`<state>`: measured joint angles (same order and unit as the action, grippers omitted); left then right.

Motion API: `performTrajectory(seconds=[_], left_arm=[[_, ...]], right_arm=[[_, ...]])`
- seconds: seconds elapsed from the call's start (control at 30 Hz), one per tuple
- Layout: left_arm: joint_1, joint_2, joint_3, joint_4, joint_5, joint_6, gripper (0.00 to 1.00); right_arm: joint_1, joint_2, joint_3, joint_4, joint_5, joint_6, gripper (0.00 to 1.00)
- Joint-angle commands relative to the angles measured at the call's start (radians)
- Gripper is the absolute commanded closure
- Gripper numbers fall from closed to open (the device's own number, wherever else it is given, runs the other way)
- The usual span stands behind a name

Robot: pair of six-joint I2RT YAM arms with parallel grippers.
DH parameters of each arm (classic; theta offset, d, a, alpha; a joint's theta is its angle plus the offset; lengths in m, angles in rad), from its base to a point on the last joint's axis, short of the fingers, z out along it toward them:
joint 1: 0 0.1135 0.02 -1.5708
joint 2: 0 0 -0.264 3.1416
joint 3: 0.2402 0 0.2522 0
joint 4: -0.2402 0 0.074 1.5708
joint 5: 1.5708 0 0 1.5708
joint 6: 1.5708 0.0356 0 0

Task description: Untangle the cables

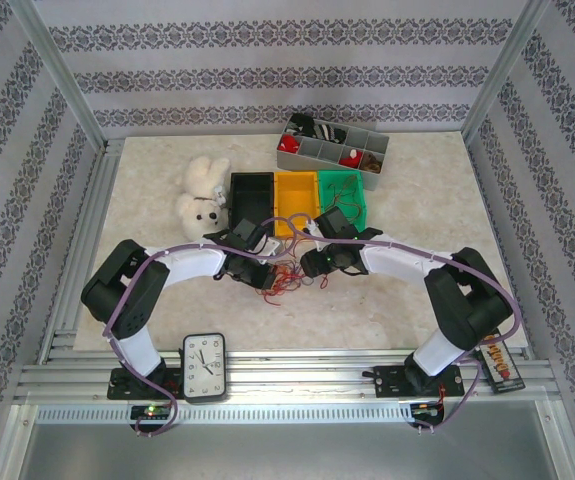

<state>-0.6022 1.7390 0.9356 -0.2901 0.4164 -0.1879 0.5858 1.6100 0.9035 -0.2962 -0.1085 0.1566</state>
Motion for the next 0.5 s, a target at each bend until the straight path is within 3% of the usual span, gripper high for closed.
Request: performTrajectory(seconds=[0.0,0.27,0.47], left_arm=[[-0.01,0.024,-0.001,-0.112,-0.004,0.031,1.0],[-0.005,0.031,0.002,-0.089,-0.028,0.013,1.0],[-0.005,0.033,0.009,-0.092,-0.026,0.014,1.0]], right_arm=[[-0.026,-0.009,0.001,-0.013,0.067,0.007,0.46],[-0.041,-0.116,-0.091,-0.004,0.033,0.069,0.46],[-0.043,-0.086,-0.124,0.002,0.025,0.098,0.5]])
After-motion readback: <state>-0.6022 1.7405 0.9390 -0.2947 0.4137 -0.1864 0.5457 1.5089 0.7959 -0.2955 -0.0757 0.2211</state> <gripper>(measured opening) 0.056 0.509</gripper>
